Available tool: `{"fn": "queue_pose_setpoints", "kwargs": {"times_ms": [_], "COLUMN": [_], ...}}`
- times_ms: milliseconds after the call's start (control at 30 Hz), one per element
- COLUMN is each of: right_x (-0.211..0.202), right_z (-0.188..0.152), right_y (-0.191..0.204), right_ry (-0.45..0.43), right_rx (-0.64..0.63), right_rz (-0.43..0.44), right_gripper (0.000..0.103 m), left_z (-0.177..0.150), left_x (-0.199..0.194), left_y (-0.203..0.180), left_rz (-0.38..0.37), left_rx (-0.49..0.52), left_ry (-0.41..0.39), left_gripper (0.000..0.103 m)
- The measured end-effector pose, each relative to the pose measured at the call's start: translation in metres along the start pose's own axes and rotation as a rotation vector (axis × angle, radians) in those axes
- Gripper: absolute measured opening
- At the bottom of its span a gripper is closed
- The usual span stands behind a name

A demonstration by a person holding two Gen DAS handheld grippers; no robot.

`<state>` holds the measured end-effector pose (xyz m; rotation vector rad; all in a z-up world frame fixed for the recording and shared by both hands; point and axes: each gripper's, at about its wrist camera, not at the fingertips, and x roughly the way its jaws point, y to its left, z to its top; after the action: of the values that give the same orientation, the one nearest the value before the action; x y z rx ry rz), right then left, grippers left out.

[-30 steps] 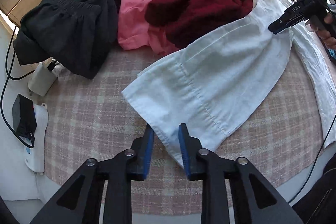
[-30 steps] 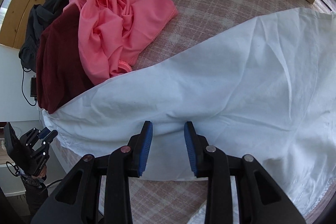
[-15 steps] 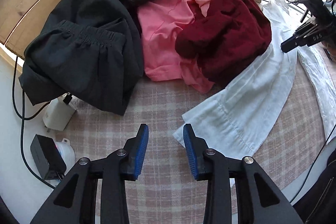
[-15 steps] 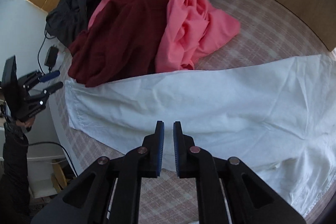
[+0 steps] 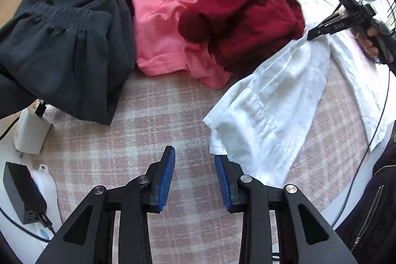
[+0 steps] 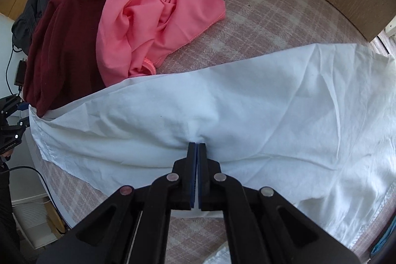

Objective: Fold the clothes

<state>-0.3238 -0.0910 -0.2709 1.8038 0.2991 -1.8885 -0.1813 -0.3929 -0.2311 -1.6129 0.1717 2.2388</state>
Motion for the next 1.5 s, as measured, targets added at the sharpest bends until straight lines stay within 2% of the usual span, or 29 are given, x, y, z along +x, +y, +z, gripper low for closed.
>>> {"fn": "queue_pose_setpoints", "kwargs": {"times_ms": [100,167,233,400,500,633,733,800,933,967,1033,1067,1167,1333,1467,1500], "right_x": [0.004,0.006,0.009,0.014,0.018,0.023,0.026,0.029,0.034,0.035,0.037,0.039,0.038,0.016,0.019,0.023], "right_z": [-0.003,-0.005,-0.008,-0.017,-0.022,-0.029,-0.035,-0.039,-0.047,-0.049,-0.053,-0.055,-0.063,-0.081,-0.090,-0.077], "right_y": [-0.006,-0.009,-0.007,0.001,0.000,0.003,0.005,0.003,0.001,0.001,0.000,-0.001,-0.003,0.016,0.048,0.067], "right_ry": [0.006,0.009,0.008,0.000,-0.001,-0.002,-0.005,-0.007,-0.005,-0.005,-0.003,-0.002,-0.004,-0.120,-0.163,-0.166], "right_rx": [0.027,0.045,0.032,-0.003,0.002,-0.007,-0.010,-0.003,0.002,0.003,0.013,0.022,0.050,-0.020,-0.093,-0.127], "right_rz": [0.032,0.053,0.041,0.008,0.013,-0.002,-0.004,0.004,0.017,0.019,0.028,0.035,0.058,0.049,0.134,0.159], "right_gripper": [0.000,0.000,0.000,0.000,0.000,0.000,0.000,0.000,0.000,0.000,0.000,0.000,0.003,0.004,0.004,0.004], "left_z": [0.000,0.001,0.002,0.003,0.005,0.015,0.022,0.026,0.031,0.032,0.033,0.032,0.026,0.019,0.021,0.021], "left_x": [-0.014,-0.018,-0.019,-0.018,-0.013,0.002,0.008,0.013,0.020,0.021,0.024,0.025,0.017,-0.001,0.004,0.003], "left_y": [-0.002,-0.005,-0.010,-0.018,-0.012,-0.011,-0.006,-0.002,0.006,0.004,0.001,-0.001,-0.012,-0.027,-0.030,-0.027], "left_rz": [-0.001,-0.038,-0.040,-0.016,-0.039,-0.032,-0.070,-0.089,-0.148,-0.155,-0.168,-0.166,-0.087,0.038,0.053,0.037], "left_rx": [-0.005,-0.015,-0.005,0.032,0.008,0.038,0.042,0.039,0.004,-0.003,-0.017,-0.036,-0.022,0.002,-0.023,-0.045], "left_ry": [-0.039,-0.057,-0.063,-0.036,-0.038,-0.014,-0.016,-0.018,-0.015,-0.013,-0.007,0.008,0.025,0.051,0.071,0.070], "left_gripper": [0.032,0.032,0.032,0.033,0.033,0.033,0.035,0.043,0.044,0.039,0.010,0.003,0.003,0.003,0.003,0.003]}}
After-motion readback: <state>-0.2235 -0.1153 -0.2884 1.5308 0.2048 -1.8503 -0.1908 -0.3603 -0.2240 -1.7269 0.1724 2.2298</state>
